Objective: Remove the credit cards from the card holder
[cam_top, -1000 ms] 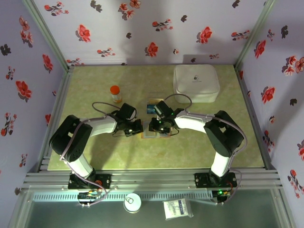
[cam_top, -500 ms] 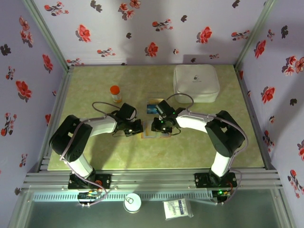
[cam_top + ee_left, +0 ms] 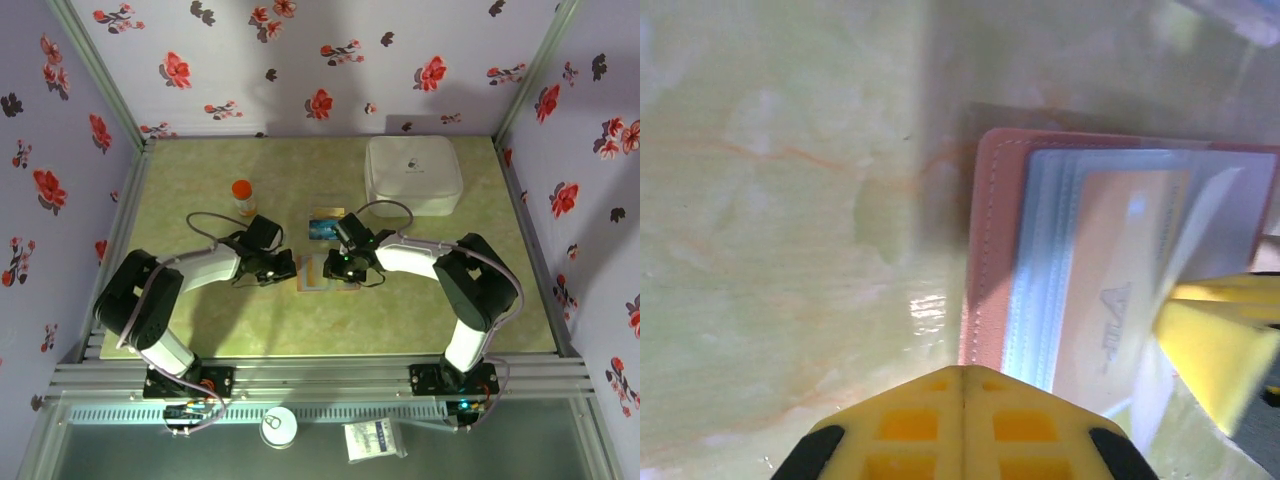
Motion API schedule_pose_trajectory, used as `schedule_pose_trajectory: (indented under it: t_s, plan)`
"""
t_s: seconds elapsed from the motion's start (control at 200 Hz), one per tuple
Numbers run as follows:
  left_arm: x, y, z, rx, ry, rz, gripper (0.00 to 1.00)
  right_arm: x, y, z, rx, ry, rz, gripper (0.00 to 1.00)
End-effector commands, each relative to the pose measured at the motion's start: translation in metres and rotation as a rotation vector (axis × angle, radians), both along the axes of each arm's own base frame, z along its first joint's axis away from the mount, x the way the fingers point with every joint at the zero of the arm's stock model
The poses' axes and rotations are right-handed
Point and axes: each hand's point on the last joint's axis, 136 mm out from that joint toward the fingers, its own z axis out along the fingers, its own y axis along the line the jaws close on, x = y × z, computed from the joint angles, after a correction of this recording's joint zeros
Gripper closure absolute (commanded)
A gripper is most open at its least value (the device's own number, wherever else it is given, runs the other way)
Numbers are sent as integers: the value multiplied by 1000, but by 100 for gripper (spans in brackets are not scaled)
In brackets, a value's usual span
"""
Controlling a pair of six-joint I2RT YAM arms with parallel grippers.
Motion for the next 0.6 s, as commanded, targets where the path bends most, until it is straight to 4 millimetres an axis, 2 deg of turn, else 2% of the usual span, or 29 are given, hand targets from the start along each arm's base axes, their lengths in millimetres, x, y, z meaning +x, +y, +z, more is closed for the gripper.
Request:
schedule_pose_trajectory:
  t_s: [0.0,0.285,0.42,0.595]
  plan:
    - [10,-6,24,-42,-48,22,96,-3,-8,-1,-5,5,-4,75]
    - [13,-38,31,-125,-33,-11,88,-3,-12,-3,3,5,-16,75]
    - [12,-51,28,-130,-25,-38,82,-3,-12,-2,10,3,-17,75]
    - [11,-58,17,-120,-4,-51,77,-4,-12,-2,13,2,-17,75]
